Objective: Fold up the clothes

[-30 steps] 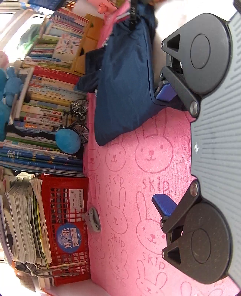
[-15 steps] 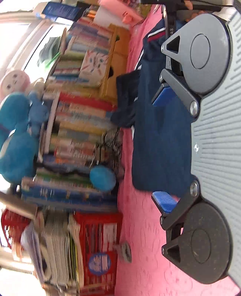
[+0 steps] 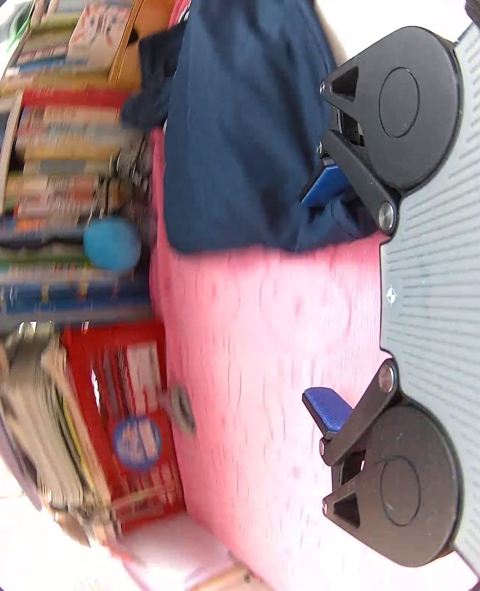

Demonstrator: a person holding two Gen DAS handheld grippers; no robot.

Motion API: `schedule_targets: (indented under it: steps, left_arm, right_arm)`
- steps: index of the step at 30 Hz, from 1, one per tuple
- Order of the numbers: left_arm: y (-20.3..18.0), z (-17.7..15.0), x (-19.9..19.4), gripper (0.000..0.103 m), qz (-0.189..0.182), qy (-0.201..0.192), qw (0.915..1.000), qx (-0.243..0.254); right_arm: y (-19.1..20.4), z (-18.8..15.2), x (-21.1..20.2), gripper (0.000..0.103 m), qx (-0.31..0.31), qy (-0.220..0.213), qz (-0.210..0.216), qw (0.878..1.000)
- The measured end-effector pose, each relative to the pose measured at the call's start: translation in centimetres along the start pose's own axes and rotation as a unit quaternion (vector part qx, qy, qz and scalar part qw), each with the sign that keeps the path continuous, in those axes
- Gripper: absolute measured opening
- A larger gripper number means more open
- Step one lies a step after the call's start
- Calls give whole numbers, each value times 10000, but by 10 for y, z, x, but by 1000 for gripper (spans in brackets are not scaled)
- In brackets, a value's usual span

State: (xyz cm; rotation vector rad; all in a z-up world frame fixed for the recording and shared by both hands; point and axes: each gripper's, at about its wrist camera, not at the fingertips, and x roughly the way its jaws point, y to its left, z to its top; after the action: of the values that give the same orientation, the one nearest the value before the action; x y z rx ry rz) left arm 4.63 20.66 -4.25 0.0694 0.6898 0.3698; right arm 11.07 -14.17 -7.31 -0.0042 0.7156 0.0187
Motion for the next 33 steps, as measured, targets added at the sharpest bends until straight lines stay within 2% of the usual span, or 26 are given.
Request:
schedule_targets:
  steps: [2,3,4,5,7,9,12,15,17,19,20,22,24,25,28,33]
  left_arm:
    - [8,7,-1,82,705,-19,9975,4]
    - [9,12,-4,81,831,-143,9964,-14]
    - [6,19,-12,81,569,-425,9974,-82]
    - [-2,27,-20,82,153,-669,9975,-149]
    - [-27,44,-29,85,-679,-949,9931,-151]
    - [-65,60,-28,86,-1309,-986,9865,-2]
    - [-124,74,-8,87,-1870,-768,9788,314]
    - [-150,73,22,87,-1603,-345,9852,505]
    - [-130,68,38,91,-1297,-171,9911,244]
    - [-110,63,53,103,-989,3,9951,-17]
    - [-100,60,61,100,-834,90,9964,-148]
    - [-79,56,69,99,-107,141,9996,-240]
    - [-53,53,70,96,205,204,9990,-329]
    - [-43,50,65,93,237,183,9988,-377]
    - [-18,41,42,92,214,40,9989,-410]
    - [-16,24,-12,93,-497,-435,9978,-74]
  right_arm:
    - [0,0,0,103,2,0,0,10000]
    - [0,0,0,103,2,0,1,10000]
    - [0,0,0,103,1,0,2,10000]
    - [0,0,0,103,1,0,2,10000]
    - [0,0,0,103,1,0,4,10000]
    - [0,0,0,103,0,0,5,10000]
    - [-1,0,0,103,-1,0,7,10000]
    - [-1,0,0,103,-1,-1,9,10000]
    - [-1,0,0,103,-1,-2,11,10000]
    - [-1,0,0,103,-12,-2,25,10000]
    - [-1,0,0,103,-20,-2,34,10000]
    - [-1,1,0,103,-18,-1,42,10000]
    - [-1,1,0,103,-16,-1,43,10000]
    - [-1,1,0,103,-16,-1,44,10000]
    - [-1,1,0,103,-20,-2,48,10000]
    - [0,2,0,103,-23,-2,52,10000]
